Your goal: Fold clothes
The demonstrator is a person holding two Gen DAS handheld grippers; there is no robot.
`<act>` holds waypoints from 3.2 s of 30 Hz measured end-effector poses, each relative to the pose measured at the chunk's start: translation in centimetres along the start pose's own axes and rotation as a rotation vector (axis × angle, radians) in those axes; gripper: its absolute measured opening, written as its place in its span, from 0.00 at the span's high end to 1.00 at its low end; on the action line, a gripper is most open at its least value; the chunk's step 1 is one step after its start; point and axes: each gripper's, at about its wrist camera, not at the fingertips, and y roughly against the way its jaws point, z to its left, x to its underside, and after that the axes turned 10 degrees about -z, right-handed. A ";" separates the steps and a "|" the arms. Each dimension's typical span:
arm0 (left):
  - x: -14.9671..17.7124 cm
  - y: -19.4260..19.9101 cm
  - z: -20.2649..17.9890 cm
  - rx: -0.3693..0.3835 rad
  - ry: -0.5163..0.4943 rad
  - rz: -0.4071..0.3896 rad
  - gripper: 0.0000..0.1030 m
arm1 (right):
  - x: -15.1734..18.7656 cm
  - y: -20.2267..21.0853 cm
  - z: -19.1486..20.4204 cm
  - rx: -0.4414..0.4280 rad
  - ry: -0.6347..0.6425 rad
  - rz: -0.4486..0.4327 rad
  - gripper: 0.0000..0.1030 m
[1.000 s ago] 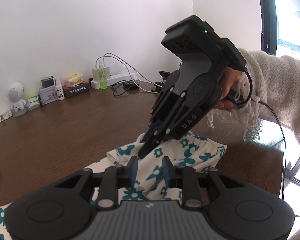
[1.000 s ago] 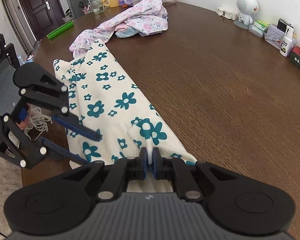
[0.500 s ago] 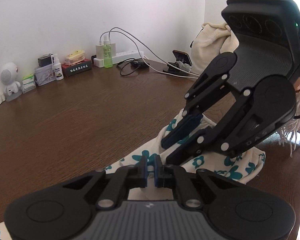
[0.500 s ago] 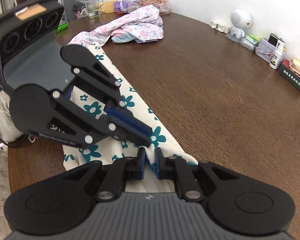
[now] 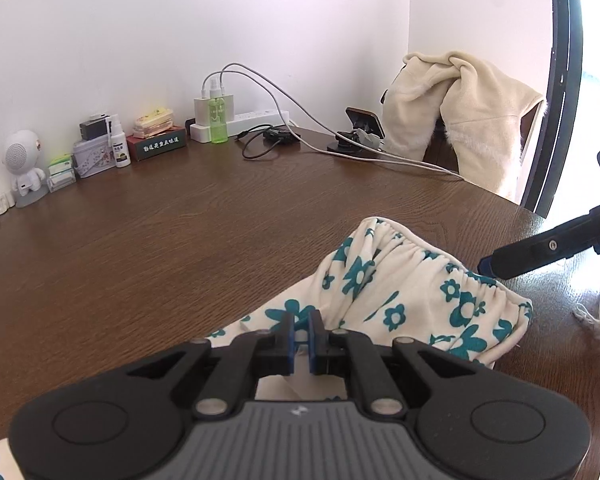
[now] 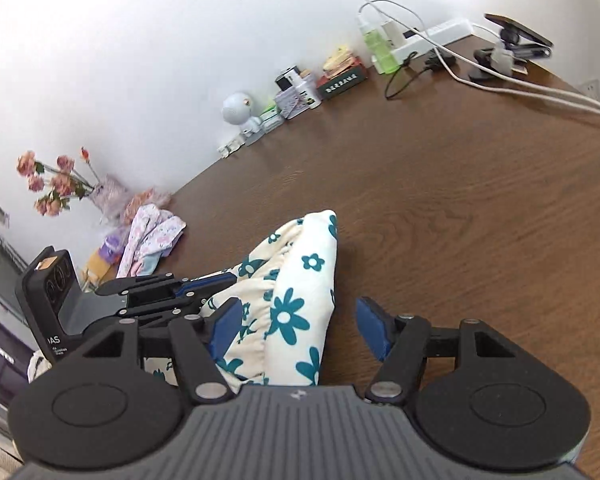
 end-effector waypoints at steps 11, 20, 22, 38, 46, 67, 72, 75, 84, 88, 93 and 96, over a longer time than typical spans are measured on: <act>0.3 0.2 0.9 0.034 0.041 -0.016 0.94 | 3.1 -0.2 -0.2 0.021 -0.147 -0.113 0.41; 0.7 0.3 1.8 0.062 0.088 -0.030 0.94 | 4.0 -1.1 0.6 0.059 -0.203 -0.148 0.56; 0.7 0.3 2.0 0.069 0.098 -0.033 0.94 | 4.3 -1.1 0.7 0.069 -0.220 -0.162 0.58; 0.2 0.9 1.8 0.062 0.067 -0.046 0.84 | 3.3 -0.9 2.2 0.087 -0.159 -0.203 0.82; -1.2 3.2 0.5 0.078 -0.024 -0.114 0.74 | 1.3 -1.0 5.4 0.150 0.102 -0.211 0.82; 0.0 5.5 1.4 0.078 -0.010 -0.110 0.75 | 1.2 -3.9 16.3 0.271 0.714 -0.220 0.82; 0.7 6.1 -0.3 0.110 -0.090 -0.099 0.74 | 1.6 -4.3 17.0 0.289 0.755 -0.219 0.82; 1.0 5.4 -0.2 0.090 -0.073 -0.067 0.74 | 2.2 -4.6 18.0 0.301 0.805 -0.218 0.82; 2.3 8.6 4.1 -0.034 0.094 -0.053 0.74 | 5.3 -6.6 22.0 0.324 1.060 -0.199 0.82; 2.8 11.1 5.5 -0.086 0.128 -0.083 0.74 | 6.9 -7.5 23.5 0.267 1.121 -0.161 0.81; 3.2 13.6 6.8 -0.138 0.156 -0.123 0.74 | 9.5 -9.0 24.6 0.191 1.176 -0.085 0.81; 3.0 14.5 7.2 -0.152 0.169 -0.144 0.74 | 10.9 -10.0 25.1 0.175 1.199 -0.062 0.81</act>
